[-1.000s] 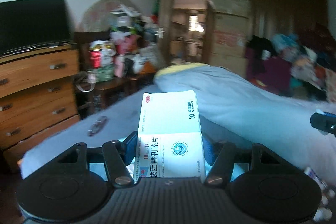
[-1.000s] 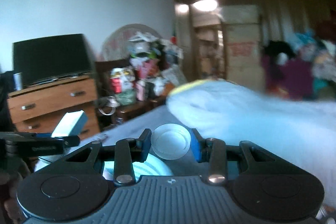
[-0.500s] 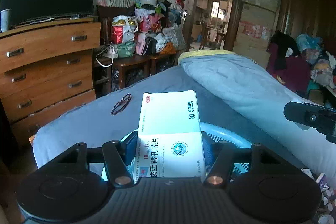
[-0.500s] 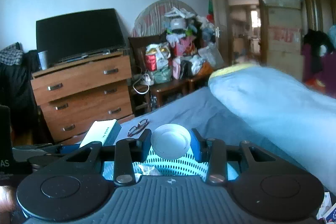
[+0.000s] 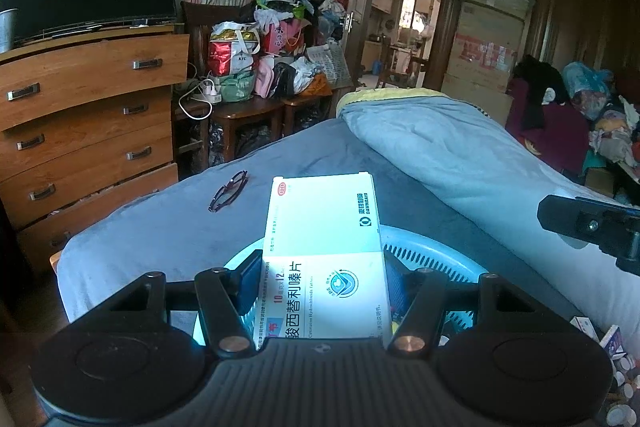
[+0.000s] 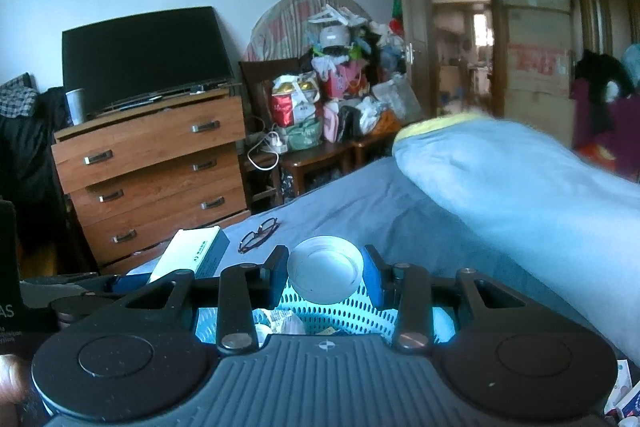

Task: Organize objects
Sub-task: 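Carry the medicine box and white cap over the blue basket, then open both grippers over the basket to drop the box and cap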

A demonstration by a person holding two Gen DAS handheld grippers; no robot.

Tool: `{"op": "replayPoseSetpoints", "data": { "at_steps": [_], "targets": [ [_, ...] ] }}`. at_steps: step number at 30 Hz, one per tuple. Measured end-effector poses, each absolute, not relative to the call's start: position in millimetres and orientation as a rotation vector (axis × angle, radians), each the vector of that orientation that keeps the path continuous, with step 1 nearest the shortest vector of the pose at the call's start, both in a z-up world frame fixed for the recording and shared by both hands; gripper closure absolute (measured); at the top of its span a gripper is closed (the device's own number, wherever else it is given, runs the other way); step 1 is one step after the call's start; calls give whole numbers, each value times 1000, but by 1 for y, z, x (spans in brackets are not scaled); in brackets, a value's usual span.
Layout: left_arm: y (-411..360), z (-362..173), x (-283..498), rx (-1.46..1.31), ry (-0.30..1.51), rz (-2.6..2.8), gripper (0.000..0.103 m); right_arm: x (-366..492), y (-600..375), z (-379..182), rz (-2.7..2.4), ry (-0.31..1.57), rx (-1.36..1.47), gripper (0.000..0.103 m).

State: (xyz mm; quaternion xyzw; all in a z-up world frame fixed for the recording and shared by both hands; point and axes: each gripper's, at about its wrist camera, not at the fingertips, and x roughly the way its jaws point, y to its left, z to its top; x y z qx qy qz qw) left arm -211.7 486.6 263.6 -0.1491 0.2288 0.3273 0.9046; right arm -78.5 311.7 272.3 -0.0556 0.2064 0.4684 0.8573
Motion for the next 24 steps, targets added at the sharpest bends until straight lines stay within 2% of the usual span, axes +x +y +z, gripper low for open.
{"op": "replayPoseSetpoints", "data": {
  "at_steps": [17,18,20,24],
  "targets": [
    [485,255,-198,-280,488,663,40,-77,313,265,983,456,-110,62],
    [484,254,-197,-274,488,660,40,-76,313,265,985,455,-107,61],
    [481,256,-195,-262,485,661,39,-77,310,265,979,445,-93,51],
    [477,260,-196,-248,468,663,39,-78,302,266,972,432,-82,50]
  ]
}}
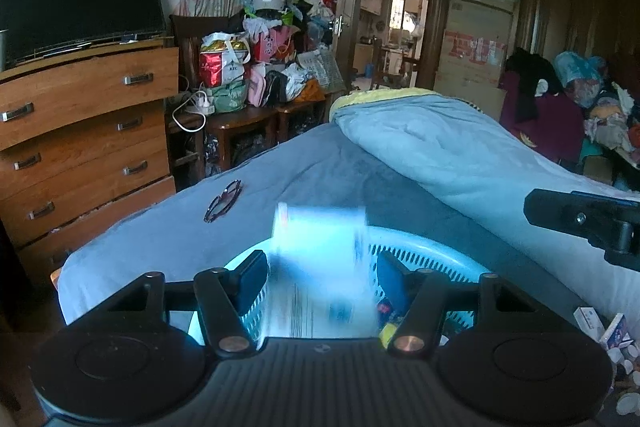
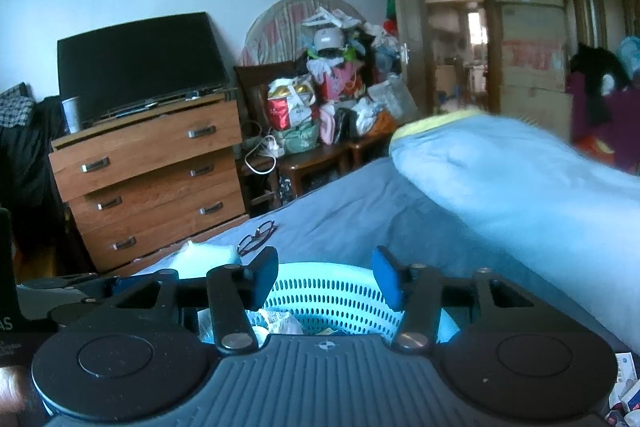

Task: Organize objects
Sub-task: 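Open both grippers over the basket to drop the box and cap, then move both open grippers back to the medicine pile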

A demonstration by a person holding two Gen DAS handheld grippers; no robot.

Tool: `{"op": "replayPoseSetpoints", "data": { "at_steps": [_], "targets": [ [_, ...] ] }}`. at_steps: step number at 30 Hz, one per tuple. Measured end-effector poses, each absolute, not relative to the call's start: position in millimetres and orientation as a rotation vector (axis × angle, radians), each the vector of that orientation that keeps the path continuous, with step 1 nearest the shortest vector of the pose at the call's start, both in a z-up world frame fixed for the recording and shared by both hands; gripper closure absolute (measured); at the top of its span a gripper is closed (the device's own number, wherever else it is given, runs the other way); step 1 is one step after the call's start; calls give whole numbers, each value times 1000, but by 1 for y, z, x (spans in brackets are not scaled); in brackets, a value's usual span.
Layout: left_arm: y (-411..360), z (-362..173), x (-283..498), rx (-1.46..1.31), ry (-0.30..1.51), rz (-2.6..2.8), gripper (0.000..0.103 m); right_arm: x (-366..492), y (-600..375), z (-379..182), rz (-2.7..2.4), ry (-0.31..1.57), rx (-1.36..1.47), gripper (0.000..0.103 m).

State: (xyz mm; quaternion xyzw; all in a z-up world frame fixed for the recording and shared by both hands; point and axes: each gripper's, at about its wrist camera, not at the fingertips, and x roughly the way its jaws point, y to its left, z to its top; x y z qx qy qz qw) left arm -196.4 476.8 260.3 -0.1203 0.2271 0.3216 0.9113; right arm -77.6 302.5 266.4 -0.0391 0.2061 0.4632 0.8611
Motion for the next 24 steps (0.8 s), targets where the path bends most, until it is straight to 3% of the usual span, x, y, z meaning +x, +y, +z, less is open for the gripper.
{"op": "replayPoseSetpoints", "data": {
  "at_steps": [2,5,11,16,24],
  "targets": [
    [473,264,-196,-236,459,665,34,-80,294,267,966,420,-72,50],
    [463,270,-196,-215,429,665,17,-81,278,263,958,412,-54,44],
    [427,276,-196,-183,331,614,6,-96,202,223,850,378,-33,40],
    [366,268,-181,-141,304,431,6,-99,103,154,642,422,-91,40],
    [246,208,-128,-67,450,36,20,-46,-41,60,268,641,-109,44]
  ]
}}
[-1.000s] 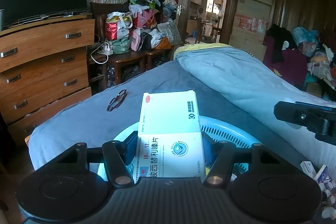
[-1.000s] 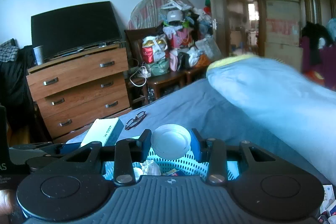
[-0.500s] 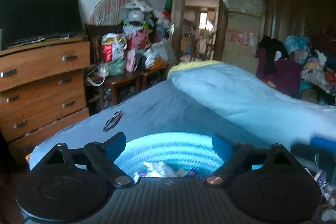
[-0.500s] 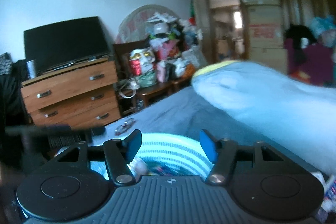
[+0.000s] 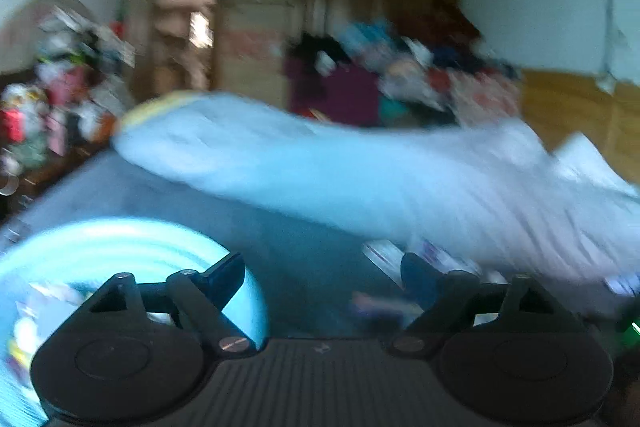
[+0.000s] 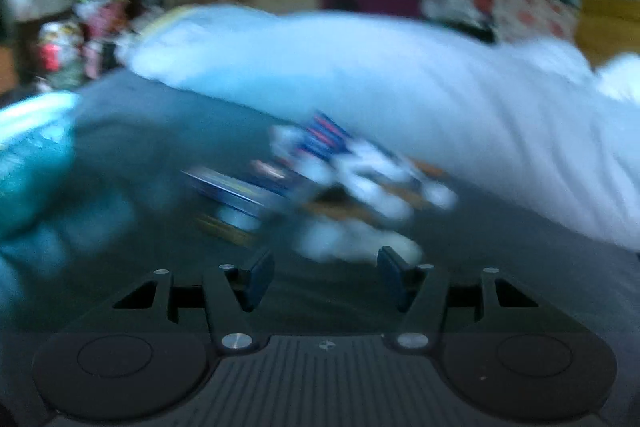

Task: Organize objects
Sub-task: 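Move both open grippers back to the medicine pile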

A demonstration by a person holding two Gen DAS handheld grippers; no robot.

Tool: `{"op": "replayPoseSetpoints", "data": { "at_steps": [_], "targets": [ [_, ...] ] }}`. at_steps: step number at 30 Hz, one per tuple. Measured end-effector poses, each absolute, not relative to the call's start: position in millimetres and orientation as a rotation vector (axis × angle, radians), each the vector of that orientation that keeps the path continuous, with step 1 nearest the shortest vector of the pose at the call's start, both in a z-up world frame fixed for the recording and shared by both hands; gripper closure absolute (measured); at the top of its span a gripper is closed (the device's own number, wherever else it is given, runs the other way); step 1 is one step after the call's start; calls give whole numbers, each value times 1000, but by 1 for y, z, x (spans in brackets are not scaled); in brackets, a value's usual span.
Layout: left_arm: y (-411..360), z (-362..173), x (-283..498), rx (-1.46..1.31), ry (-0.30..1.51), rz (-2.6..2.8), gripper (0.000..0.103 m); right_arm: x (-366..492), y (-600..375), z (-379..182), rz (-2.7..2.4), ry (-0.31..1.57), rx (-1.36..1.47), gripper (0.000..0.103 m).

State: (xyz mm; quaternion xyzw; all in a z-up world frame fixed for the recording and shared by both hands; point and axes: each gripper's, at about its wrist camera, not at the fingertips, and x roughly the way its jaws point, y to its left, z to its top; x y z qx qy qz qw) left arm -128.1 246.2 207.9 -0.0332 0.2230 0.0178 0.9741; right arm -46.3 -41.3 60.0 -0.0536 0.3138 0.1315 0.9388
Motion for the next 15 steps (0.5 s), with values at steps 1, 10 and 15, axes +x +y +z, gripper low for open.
{"op": "replayPoseSetpoints", "data": {
  "at_steps": [1,10,15],
  "targets": [
    [236,198,-122,-71,484,5,22,-35,-50,50,247,668,-114,45],
    [181,140,-77,-84,651,-149,29,30,-53,8,286,686,-178,45],
    [165,121,-56,-77,677,-210,29,45,-51,3,329,673,-163,61]
  ]
}}
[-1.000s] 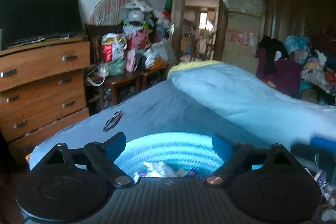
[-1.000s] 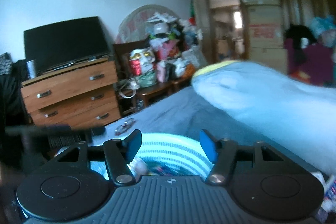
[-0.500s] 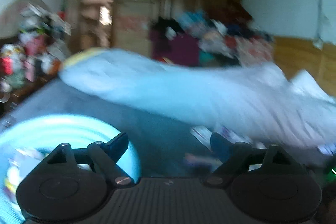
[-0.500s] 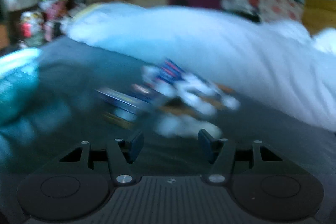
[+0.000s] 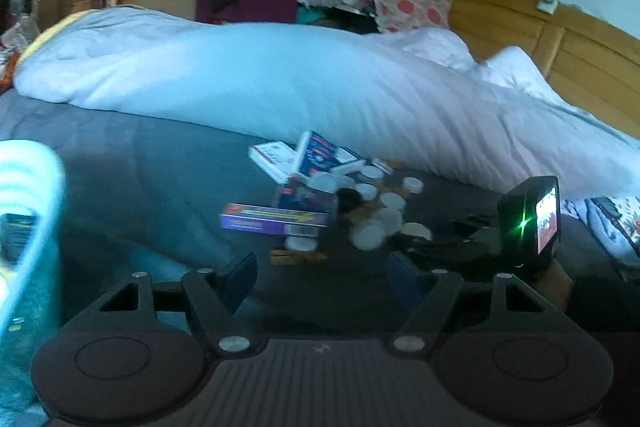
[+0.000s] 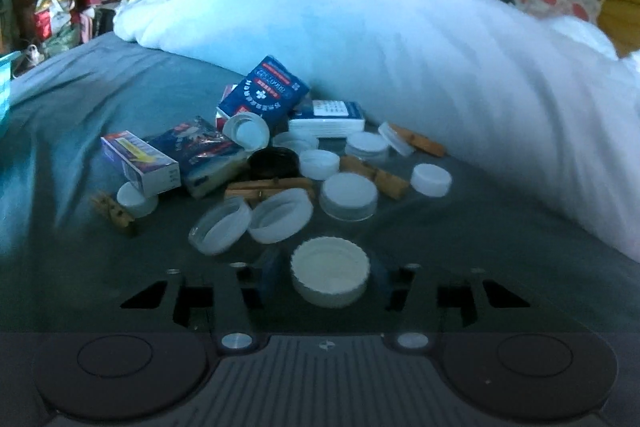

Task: Organize objects
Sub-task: 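Move both open grippers back to the medicine pile, then grasp a white cap with the right gripper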

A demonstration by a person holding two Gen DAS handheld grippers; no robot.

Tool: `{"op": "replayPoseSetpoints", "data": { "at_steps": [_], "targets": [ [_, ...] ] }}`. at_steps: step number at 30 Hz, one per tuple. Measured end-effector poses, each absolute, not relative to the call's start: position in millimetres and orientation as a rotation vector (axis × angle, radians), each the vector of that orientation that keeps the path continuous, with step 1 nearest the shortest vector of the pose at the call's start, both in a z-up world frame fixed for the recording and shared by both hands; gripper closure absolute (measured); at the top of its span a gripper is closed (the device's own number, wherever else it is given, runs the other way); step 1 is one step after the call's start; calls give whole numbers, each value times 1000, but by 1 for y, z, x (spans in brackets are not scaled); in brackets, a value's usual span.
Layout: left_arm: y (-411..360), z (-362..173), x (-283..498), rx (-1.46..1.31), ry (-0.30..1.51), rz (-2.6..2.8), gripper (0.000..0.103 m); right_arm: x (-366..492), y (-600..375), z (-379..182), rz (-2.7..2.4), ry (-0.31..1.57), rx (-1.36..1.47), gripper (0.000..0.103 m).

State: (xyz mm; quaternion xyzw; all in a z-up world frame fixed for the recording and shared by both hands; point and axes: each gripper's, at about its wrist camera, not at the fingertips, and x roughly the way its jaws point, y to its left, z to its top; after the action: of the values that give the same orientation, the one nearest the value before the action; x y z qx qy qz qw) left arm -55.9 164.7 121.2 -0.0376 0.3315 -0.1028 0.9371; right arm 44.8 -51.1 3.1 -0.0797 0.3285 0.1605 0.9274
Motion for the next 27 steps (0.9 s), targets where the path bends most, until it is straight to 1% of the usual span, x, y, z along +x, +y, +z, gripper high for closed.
{"op": "replayPoseSetpoints", "data": {
  "at_steps": [2,4,6,9,14,18,23,25,26,27],
  "targets": [
    [150,111,-44,-71,691,-231,32,37,-60,6,316,673,-122,61],
    [132,95,-25,-67,707,-257,36,22,-76,13,293,664,-61,61],
    [114,80,-8,-63,722,-276,43,2,-95,19,270,658,15,61],
    [86,54,19,-35,743,-277,49,-20,-116,17,234,673,81,61],
    [52,19,43,102,728,-178,50,-20,-126,8,204,687,127,61],
    [38,2,53,98,738,-161,49,-17,-126,2,203,688,130,61],
    [25,-2,62,81,719,-164,49,-15,-125,-1,208,684,131,61],
    [22,-3,64,86,718,-172,55,-14,-125,-2,208,683,133,61],
    [21,-3,64,85,719,-181,61,-14,-125,-1,209,683,134,61],
    [19,-1,63,91,716,-177,61,-14,-126,-1,210,682,135,61]
  ]
}}
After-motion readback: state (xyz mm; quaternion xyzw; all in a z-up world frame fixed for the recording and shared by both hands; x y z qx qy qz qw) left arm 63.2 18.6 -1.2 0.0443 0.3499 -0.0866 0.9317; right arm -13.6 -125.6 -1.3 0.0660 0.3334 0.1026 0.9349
